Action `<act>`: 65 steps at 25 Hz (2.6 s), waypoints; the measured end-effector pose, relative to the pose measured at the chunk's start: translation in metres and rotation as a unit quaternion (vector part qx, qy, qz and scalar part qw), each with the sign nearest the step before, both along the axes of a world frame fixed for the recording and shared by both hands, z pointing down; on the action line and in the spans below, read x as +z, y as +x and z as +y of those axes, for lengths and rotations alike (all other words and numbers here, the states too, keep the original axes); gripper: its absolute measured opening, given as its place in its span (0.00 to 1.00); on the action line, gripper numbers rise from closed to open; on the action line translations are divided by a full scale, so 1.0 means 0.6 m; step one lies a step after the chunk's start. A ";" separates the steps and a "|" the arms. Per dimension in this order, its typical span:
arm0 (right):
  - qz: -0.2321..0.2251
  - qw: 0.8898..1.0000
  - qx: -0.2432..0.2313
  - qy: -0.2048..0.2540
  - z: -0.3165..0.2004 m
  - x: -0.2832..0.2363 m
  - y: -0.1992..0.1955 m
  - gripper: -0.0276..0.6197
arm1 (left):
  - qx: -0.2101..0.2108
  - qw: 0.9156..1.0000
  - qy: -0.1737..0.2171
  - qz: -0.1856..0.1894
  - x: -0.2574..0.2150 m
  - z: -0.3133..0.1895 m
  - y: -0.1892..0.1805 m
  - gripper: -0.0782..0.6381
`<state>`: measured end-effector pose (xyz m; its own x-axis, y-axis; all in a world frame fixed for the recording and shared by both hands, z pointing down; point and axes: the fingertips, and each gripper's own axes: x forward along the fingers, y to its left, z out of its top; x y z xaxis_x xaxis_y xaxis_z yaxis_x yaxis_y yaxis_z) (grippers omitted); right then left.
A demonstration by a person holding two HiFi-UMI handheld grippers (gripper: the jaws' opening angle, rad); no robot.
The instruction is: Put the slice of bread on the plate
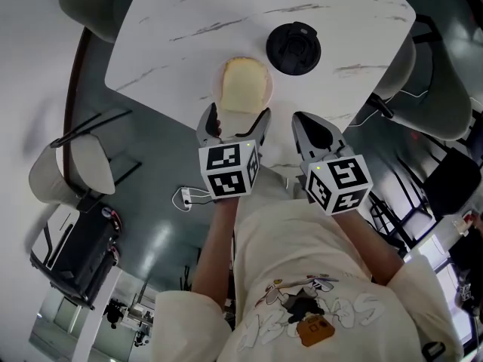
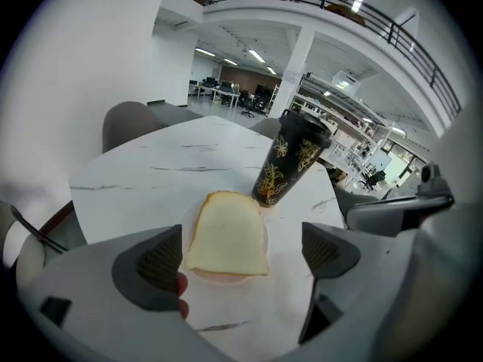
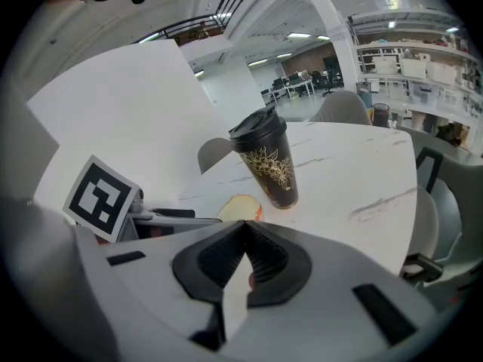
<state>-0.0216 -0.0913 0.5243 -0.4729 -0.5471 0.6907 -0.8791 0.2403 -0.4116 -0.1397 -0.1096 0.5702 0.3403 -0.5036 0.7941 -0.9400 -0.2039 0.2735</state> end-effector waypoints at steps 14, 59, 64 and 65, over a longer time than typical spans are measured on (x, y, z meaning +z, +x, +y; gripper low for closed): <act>-0.009 0.999 -0.037 0.030 0.012 -0.064 0.005 0.05 | -0.056 0.995 0.031 -0.077 -0.085 0.055 -0.015 0.35; 0.010 0.978 -0.092 0.188 0.052 -0.256 0.032 0.05 | -0.002 0.989 0.138 -0.048 -0.310 0.131 0.114 0.12; 0.007 0.978 -0.094 0.186 0.045 -0.253 0.034 0.05 | -0.016 0.989 0.139 -0.047 -0.311 0.125 0.107 0.12; 0.007 0.978 -0.094 0.186 0.043 -0.252 0.035 0.05 | -0.017 0.989 0.138 -0.046 -0.310 0.125 0.108 0.12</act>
<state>-0.0007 -0.0653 0.3729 -0.5810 -0.6662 0.4676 -0.8101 0.5291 -0.2526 -0.0748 -0.0349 0.3845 0.2530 -0.7157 0.6510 -0.9657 -0.2274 0.1253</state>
